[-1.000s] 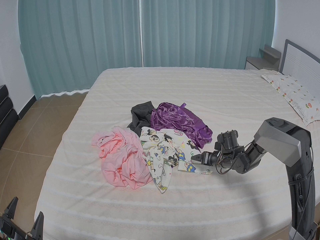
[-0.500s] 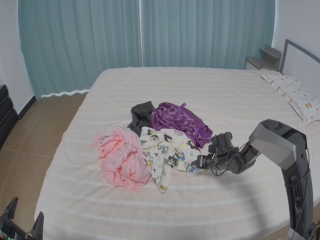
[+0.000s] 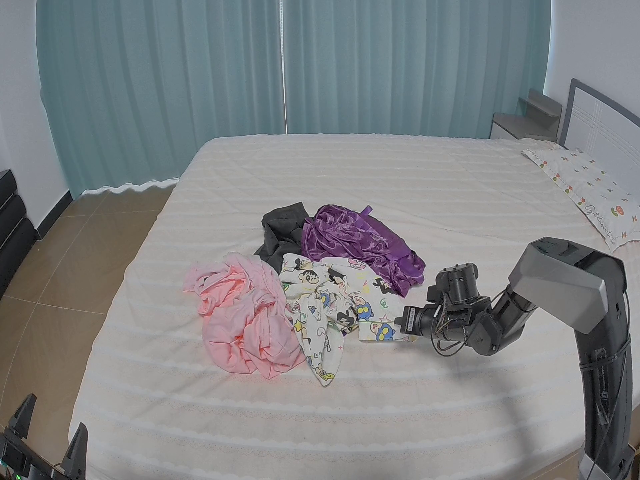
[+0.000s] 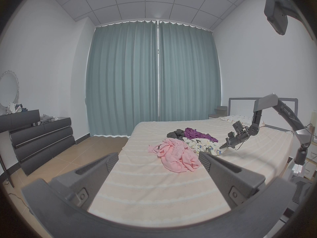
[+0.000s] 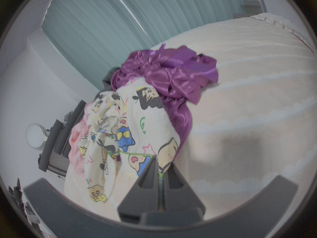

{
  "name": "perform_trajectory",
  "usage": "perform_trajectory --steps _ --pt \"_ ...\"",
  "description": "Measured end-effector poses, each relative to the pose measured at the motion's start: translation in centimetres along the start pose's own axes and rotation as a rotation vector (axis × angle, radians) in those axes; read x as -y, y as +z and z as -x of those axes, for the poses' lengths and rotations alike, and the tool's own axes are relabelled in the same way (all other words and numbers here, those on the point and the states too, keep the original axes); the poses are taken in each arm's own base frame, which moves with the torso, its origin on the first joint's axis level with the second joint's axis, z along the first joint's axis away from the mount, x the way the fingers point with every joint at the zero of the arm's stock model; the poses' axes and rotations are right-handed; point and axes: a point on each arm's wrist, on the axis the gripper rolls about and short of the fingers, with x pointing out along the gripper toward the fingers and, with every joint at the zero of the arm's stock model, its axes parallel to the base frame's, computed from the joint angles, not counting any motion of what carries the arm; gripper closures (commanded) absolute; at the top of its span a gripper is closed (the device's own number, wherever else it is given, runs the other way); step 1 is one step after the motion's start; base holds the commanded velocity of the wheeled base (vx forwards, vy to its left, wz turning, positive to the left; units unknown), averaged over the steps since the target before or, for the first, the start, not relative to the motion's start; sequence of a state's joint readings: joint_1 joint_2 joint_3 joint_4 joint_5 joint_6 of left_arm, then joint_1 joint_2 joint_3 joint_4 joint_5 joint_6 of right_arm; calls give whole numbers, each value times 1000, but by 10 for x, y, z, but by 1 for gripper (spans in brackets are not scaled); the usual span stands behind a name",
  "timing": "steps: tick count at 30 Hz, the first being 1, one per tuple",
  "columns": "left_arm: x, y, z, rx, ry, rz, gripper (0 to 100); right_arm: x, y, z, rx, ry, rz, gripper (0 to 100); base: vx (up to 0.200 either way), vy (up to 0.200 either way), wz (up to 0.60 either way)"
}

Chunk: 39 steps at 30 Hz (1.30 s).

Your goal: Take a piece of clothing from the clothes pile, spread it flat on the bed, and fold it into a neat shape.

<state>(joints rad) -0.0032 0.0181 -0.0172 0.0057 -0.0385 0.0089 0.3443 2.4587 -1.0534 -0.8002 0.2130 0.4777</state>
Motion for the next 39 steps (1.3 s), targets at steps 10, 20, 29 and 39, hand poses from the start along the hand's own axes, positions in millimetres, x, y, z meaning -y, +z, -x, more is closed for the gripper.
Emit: perform_trajectory --steps 10,20,29,39 --pt "0 0 0 0 0 0 0 -22 -4 74 175 176 -11 100 0 0 0" --pt "0 0 0 0 0 0 0 -57 2 140 365 394 -37 100 0 0 0" --pt "0 0 0 0 0 0 0 -101 3 223 473 555 1 100 0 0 0" --pt "0 0 0 0 0 -4 0 -126 -8 313 489 684 40 100 0 0 0"
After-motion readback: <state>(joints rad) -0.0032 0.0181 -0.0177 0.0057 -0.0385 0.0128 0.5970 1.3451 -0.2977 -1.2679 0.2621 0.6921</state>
